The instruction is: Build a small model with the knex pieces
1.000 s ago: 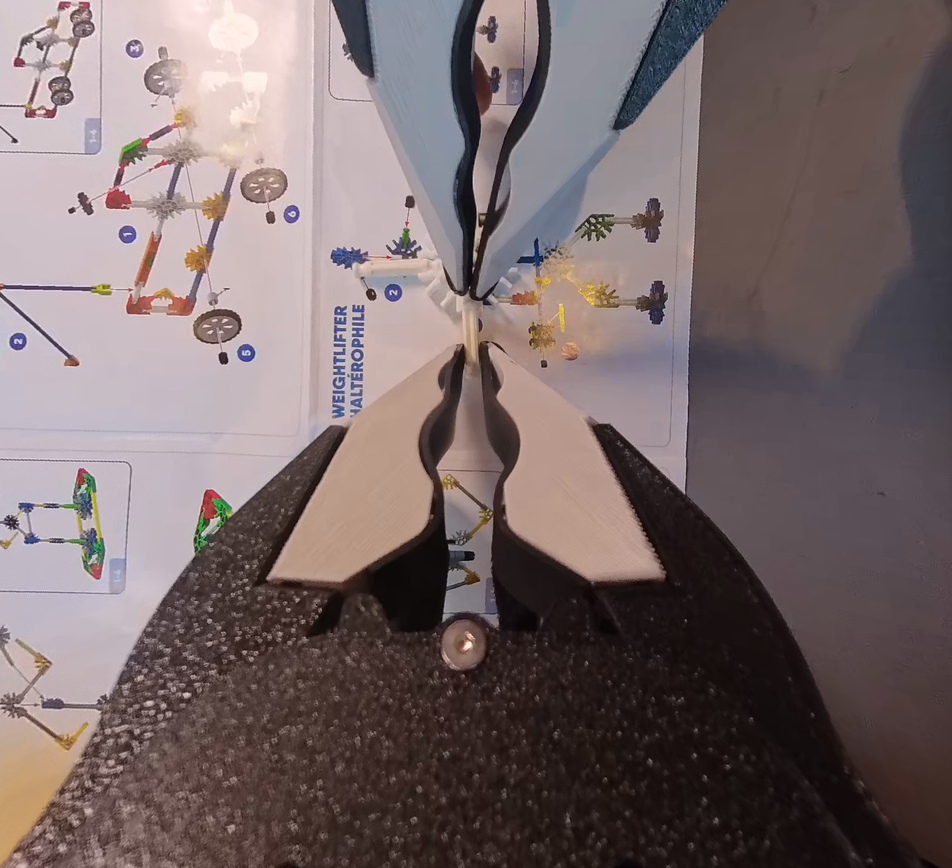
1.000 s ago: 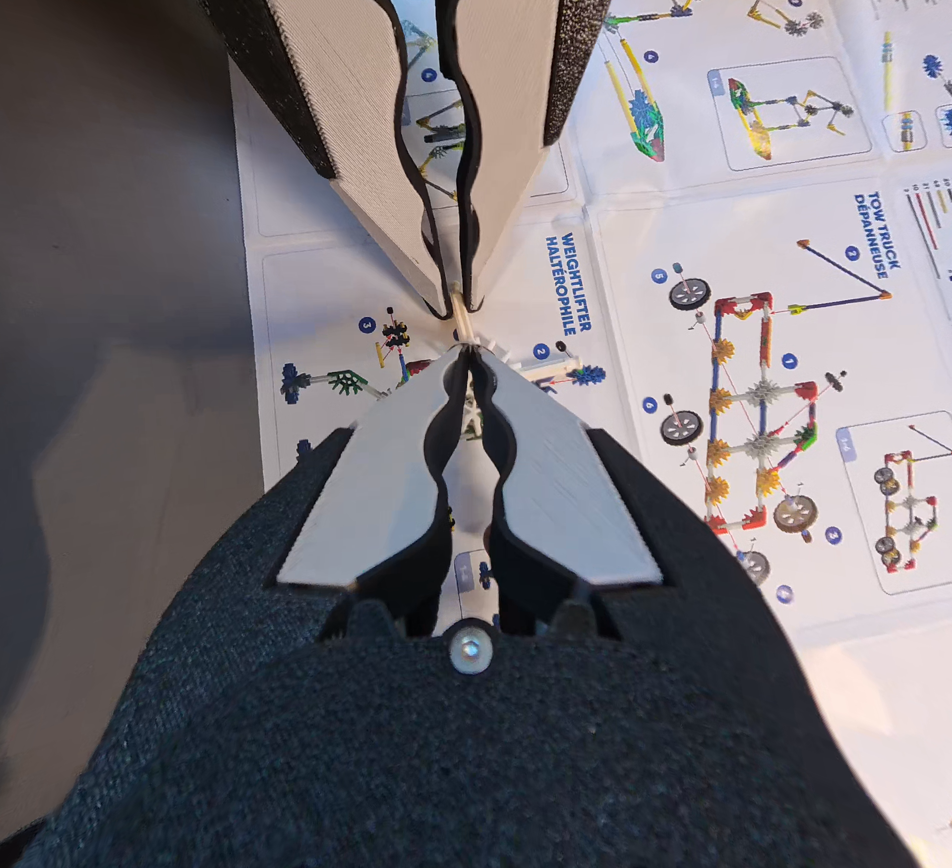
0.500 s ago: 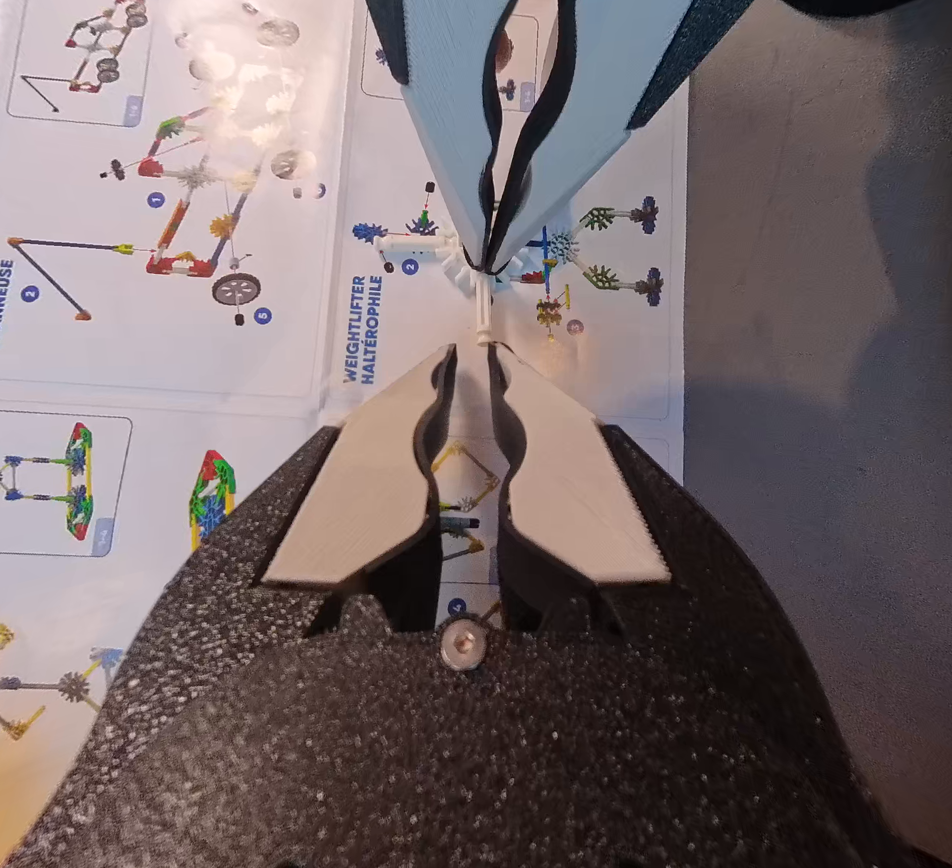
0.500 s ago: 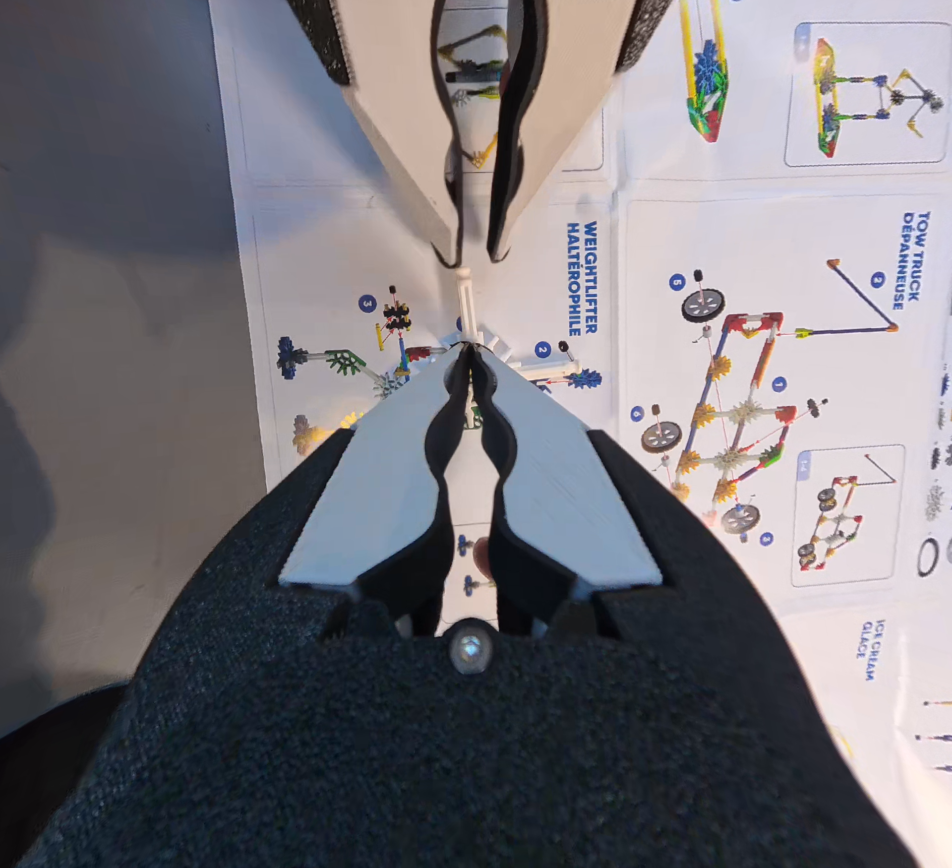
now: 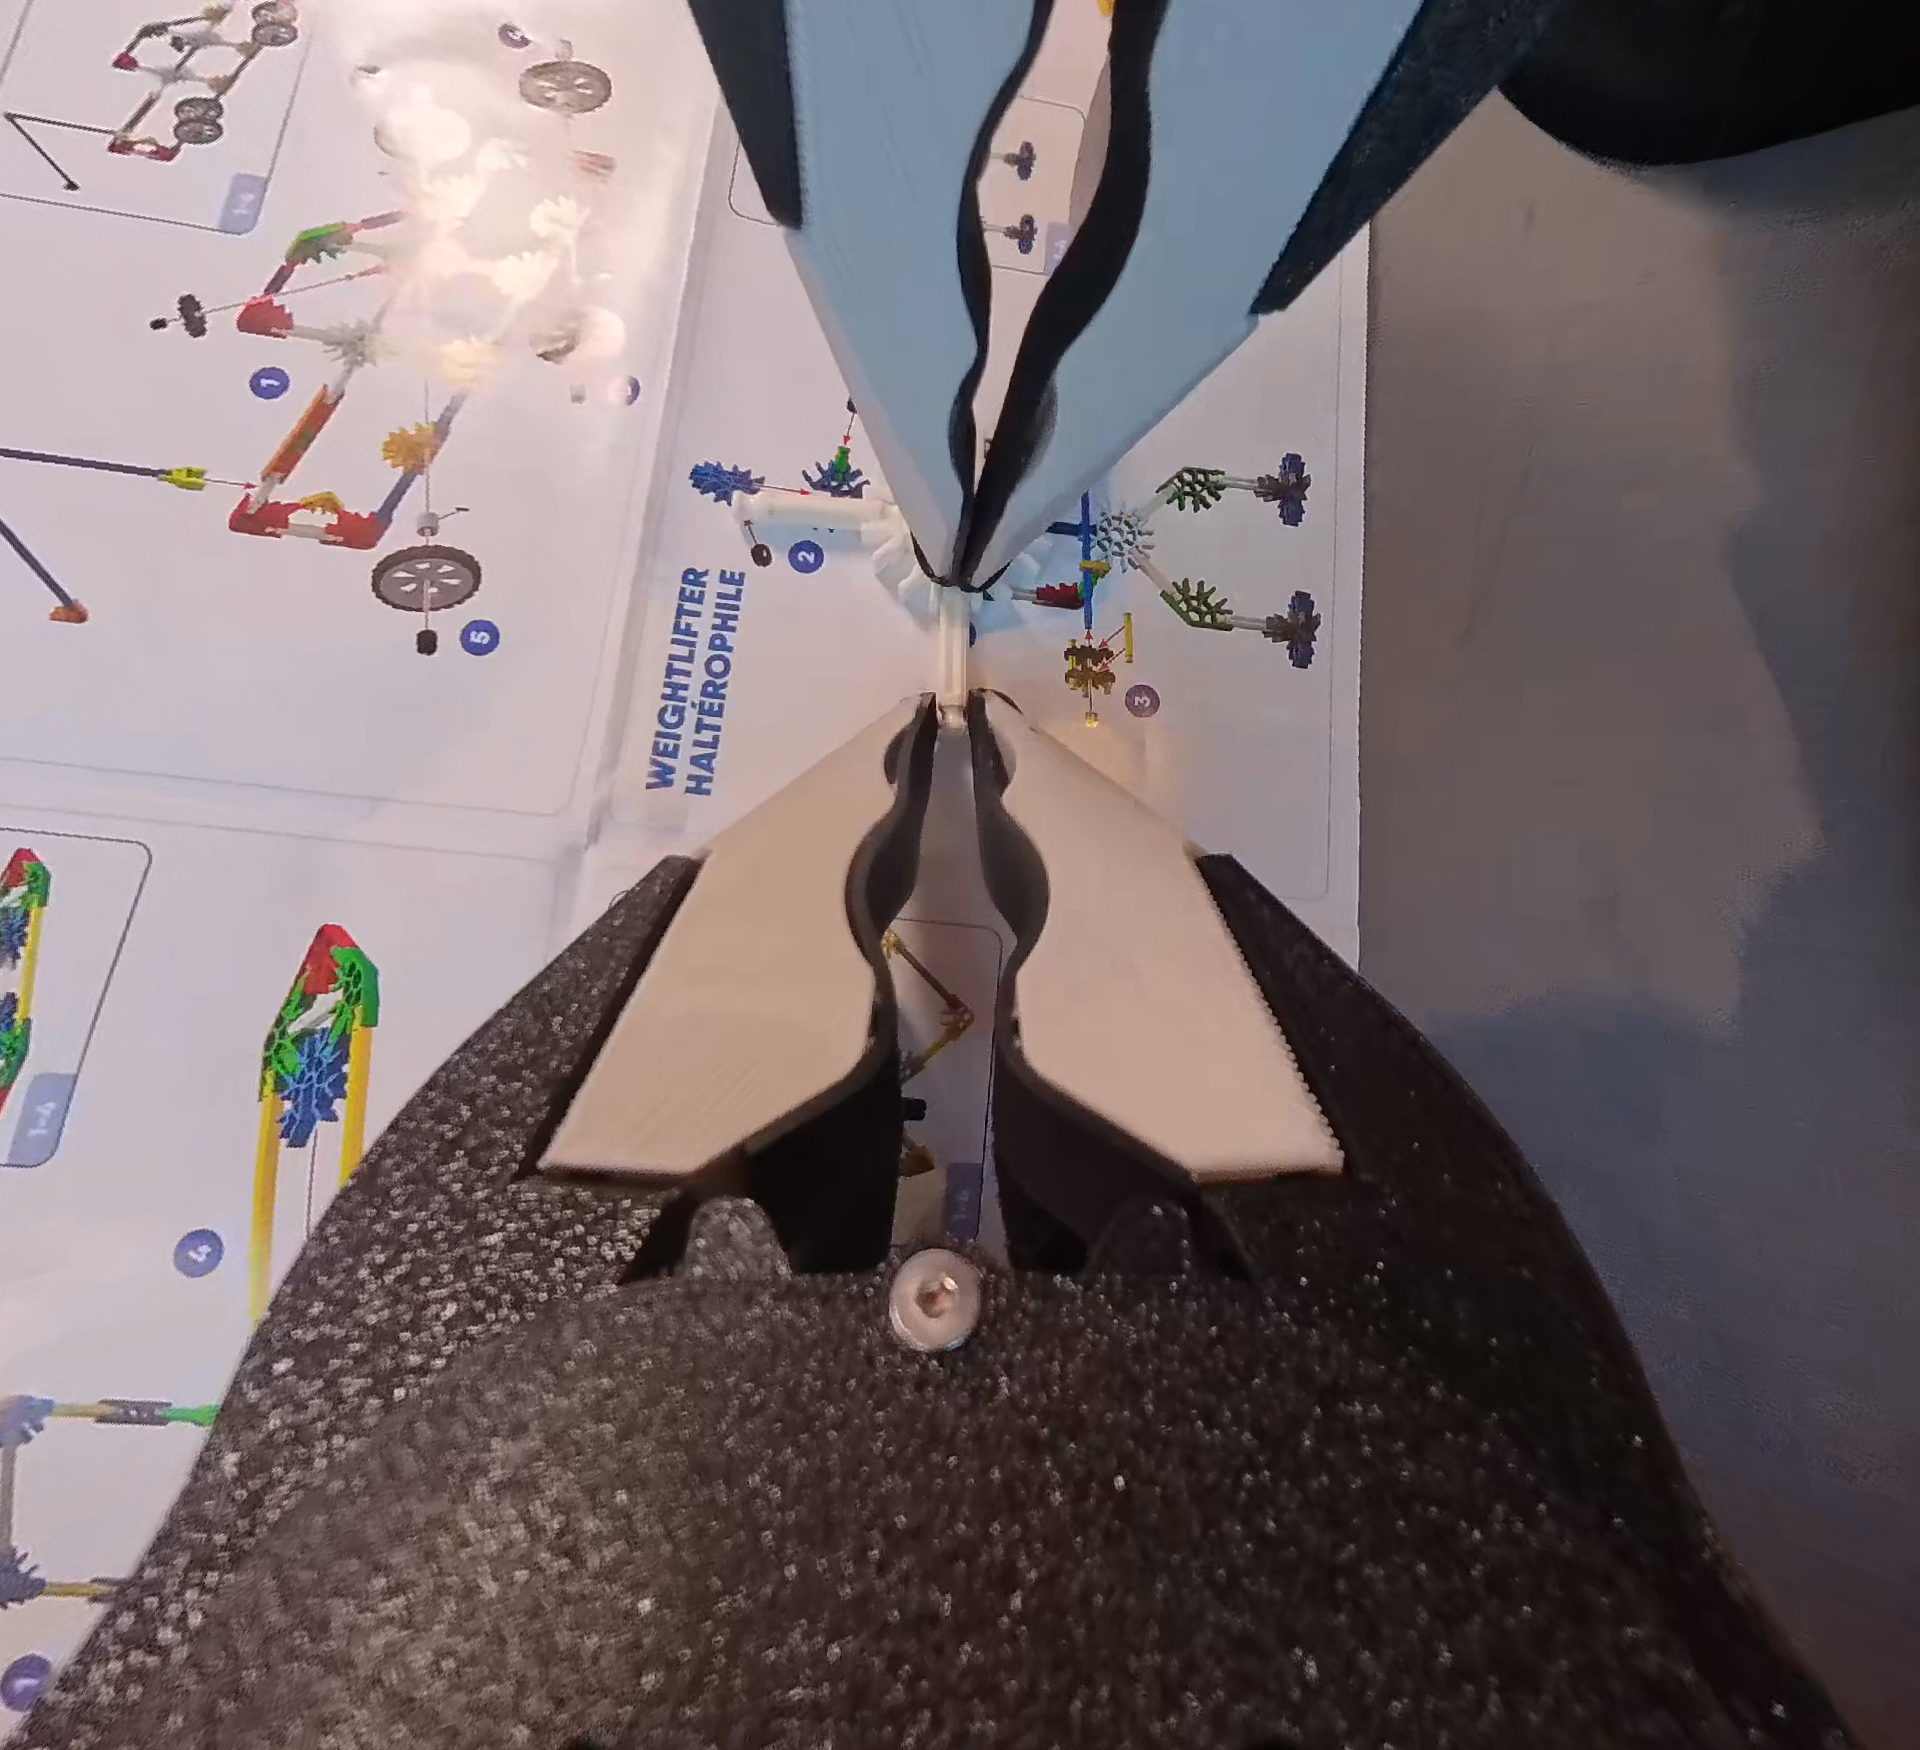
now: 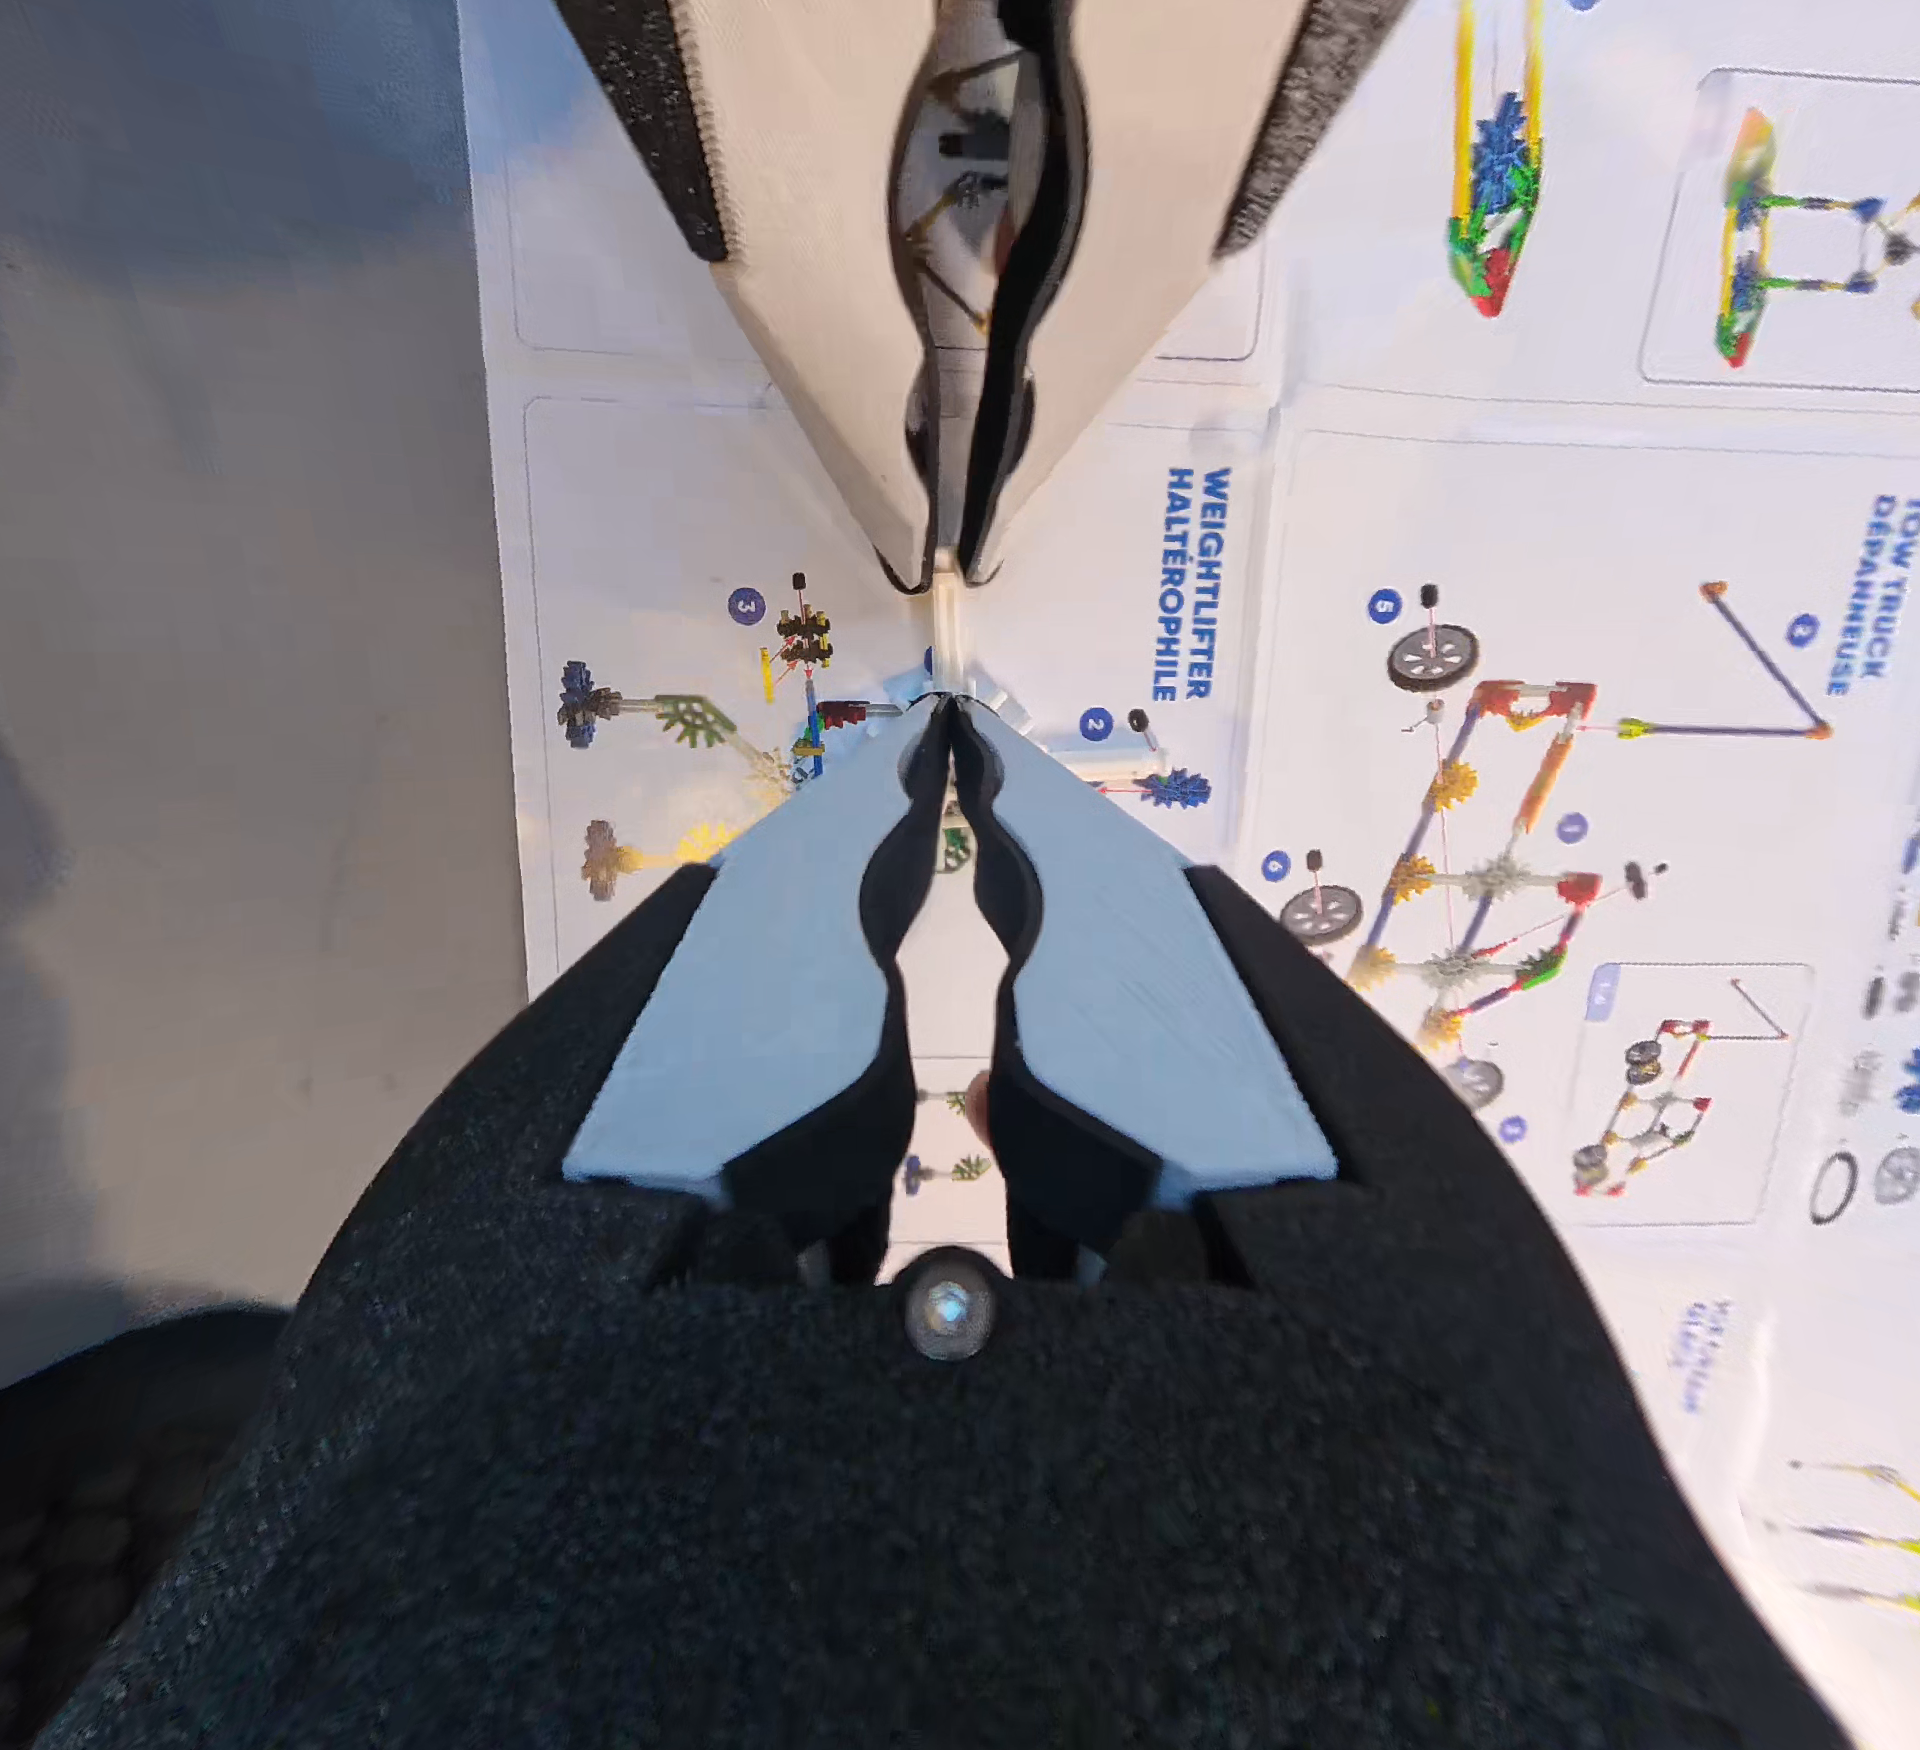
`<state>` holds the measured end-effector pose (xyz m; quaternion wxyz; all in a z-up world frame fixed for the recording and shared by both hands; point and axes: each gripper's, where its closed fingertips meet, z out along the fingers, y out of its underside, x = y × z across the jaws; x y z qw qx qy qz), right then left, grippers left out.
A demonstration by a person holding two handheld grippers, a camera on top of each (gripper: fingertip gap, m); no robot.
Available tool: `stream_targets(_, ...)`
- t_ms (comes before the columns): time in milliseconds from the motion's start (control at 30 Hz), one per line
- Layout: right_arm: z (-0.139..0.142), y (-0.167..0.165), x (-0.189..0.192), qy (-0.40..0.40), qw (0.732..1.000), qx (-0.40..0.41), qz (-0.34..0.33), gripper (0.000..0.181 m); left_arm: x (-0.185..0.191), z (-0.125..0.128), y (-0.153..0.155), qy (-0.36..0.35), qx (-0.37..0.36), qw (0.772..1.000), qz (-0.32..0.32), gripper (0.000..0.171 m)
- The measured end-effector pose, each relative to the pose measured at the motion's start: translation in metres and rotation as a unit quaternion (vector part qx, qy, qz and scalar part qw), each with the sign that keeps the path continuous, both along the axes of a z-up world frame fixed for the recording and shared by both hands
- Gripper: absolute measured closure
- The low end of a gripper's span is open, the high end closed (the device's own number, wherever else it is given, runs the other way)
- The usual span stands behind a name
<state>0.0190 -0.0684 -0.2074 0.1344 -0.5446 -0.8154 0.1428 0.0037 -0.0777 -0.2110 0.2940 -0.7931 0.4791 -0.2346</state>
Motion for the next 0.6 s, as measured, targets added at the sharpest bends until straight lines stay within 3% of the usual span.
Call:
stream_targets(67,0.003,0.001,0.003,0.042,0.998,-0.032,-0.026,0.180,0.000,0.000,0.000,0.006,0.010,1.000,-0.006,0.168)
stream_targets(167,0.015,0.003,0.016,0.105,0.988,-0.089,-0.074,0.165,-0.003,0.000,-0.001,0.013,0.024,0.999,-0.017,0.168)
stream_targets(367,0.003,0.008,0.035,0.155,0.972,-0.101,-0.142,0.150,-0.002,0.002,-0.002,0.006,0.032,0.999,-0.030,0.168)
stream_targets(600,0.000,0.004,0.031,0.145,0.979,-0.077,-0.118,0.150,-0.004,0.012,-0.003,0.011,0.048,0.999,-0.023,0.157)
